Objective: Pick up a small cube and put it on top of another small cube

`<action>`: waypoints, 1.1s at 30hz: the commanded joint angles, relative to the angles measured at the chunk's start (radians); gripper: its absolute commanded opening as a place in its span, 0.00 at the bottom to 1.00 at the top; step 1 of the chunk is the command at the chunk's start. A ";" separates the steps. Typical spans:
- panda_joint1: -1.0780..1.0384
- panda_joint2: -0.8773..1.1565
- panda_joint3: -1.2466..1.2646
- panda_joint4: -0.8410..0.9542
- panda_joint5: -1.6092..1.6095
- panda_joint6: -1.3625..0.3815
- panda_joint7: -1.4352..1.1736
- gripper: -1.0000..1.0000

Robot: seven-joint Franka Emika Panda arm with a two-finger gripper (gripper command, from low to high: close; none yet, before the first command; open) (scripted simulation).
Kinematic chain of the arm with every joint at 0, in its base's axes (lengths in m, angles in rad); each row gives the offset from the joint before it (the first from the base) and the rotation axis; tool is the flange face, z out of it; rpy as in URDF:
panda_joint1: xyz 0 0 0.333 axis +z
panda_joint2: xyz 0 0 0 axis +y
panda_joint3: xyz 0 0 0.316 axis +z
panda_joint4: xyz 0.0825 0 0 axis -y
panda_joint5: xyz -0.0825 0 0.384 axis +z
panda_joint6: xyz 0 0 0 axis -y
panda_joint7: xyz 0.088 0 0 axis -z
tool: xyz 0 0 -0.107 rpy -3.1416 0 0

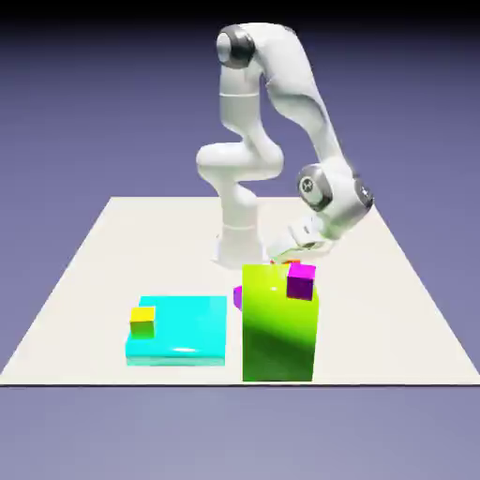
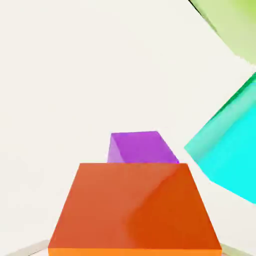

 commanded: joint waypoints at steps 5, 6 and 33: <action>-0.059 0.005 0.022 0.132 -0.202 -0.199 -0.073 0.00; -0.083 0.010 -0.014 0.159 -0.189 -0.216 -0.095 0.00; -0.579 0.174 -0.623 0.318 0.893 0.299 0.707 0.00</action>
